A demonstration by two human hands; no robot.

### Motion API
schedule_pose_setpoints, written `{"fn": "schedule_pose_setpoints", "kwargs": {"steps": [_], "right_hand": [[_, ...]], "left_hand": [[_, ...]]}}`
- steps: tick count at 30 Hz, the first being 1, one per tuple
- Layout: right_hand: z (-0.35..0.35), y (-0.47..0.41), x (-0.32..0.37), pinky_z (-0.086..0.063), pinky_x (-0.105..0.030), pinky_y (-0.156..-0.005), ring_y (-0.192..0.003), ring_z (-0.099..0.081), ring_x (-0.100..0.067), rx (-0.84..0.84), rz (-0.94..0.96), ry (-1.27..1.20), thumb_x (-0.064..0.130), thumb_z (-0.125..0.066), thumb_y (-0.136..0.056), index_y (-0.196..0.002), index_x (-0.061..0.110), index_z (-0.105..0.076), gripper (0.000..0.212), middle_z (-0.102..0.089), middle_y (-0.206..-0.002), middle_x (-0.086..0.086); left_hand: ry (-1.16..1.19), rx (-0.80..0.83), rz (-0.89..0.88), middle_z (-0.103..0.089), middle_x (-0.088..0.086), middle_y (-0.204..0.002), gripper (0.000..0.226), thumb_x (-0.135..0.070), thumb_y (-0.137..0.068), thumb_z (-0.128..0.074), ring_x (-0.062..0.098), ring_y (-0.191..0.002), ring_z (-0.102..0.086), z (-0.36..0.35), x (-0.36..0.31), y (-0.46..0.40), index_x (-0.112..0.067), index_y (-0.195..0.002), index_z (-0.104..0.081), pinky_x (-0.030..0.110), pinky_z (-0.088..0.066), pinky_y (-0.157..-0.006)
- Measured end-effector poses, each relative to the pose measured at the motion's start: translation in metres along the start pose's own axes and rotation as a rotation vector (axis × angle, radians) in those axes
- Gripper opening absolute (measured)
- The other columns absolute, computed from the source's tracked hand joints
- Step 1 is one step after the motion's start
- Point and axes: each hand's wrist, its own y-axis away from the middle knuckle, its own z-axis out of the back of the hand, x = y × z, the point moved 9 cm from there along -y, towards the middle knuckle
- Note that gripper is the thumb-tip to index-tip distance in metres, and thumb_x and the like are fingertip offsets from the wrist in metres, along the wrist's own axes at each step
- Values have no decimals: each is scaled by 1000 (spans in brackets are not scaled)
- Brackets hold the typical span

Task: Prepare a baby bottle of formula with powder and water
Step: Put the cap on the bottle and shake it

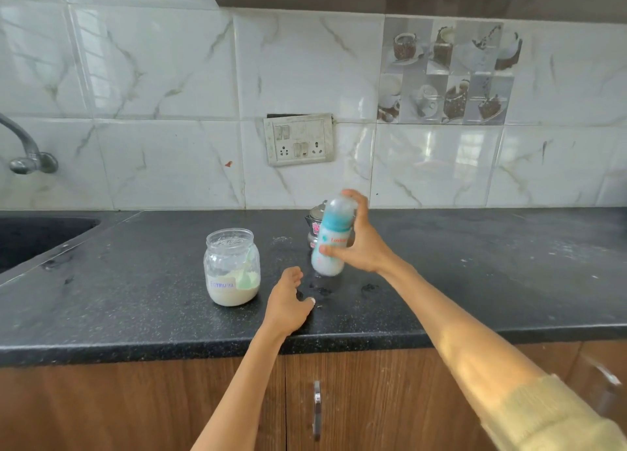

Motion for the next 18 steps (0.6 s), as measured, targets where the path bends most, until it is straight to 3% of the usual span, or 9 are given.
{"fn": "schedule_pose_setpoints", "kwargs": {"steps": [3,6,9,10,12,14,17,18], "right_hand": [[-8,2,5,-51,-39,-96,-111,-56,-20,50,13,50,8,-78,-71,-133,40,-5,101,-39,-125,0],[0,1,-2,-51,-31,-94,-105,-56,-11,-66,-6,-18,3,-76,-73,-132,39,-5,99,-40,-119,10],[-11,1,-1,-52,-34,-93,-108,-58,-18,36,5,61,7,-76,-72,-133,38,-6,98,-42,-127,-2],[-6,1,-2,-51,-35,-94,-110,-57,-20,-14,-4,28,6,-76,-72,-132,39,-7,98,-39,-129,-3],[2,3,0,-49,-36,-97,-114,-53,-19,-90,-4,-30,4,-76,-73,-132,39,-5,99,-33,-129,-1],[-9,4,0,-51,-41,-96,-112,-55,-21,38,1,43,4,-75,-72,-134,36,-6,98,-38,-125,0],[3,2,-5,-50,-37,-97,-113,-53,-18,-88,-25,-47,2,-75,-73,-136,34,-5,100,-37,-119,14],[2,1,-2,-50,-39,-98,-113,-53,-18,-74,-18,-40,3,-75,-72,-136,36,-4,101,-37,-121,11]], "left_hand": [[-13,-3,-14,-40,7,-144,65,0,-83,-62,19,-133,-39,0,-2,0,-7,-139,-31,25,-30,-107],[-8,2,-5,-40,7,-144,65,-1,-83,-63,19,-133,-39,0,-1,0,-7,-139,-31,26,-30,-108],[-6,-3,-4,-40,8,-144,65,0,-82,-63,19,-133,-39,1,-2,1,-7,-139,-31,27,-31,-108],[-4,-1,-2,-40,8,-144,65,0,-82,-63,19,-133,-39,1,-1,1,-6,-139,-31,27,-31,-108],[-1,0,-11,-40,8,-144,66,0,-82,-63,19,-133,-39,0,0,0,-6,-139,-31,26,-30,-108],[-13,-1,-14,-40,8,-144,66,0,-82,-63,19,-133,-39,0,-1,0,-6,-139,-31,26,-30,-108],[-9,4,-10,-40,7,-144,66,0,-83,-63,19,-133,-39,0,0,-1,-7,-140,-30,26,-30,-107],[-13,4,-14,-40,7,-145,66,-1,-83,-63,19,-133,-39,0,-1,-1,-7,-140,-30,25,-30,-107]]}}
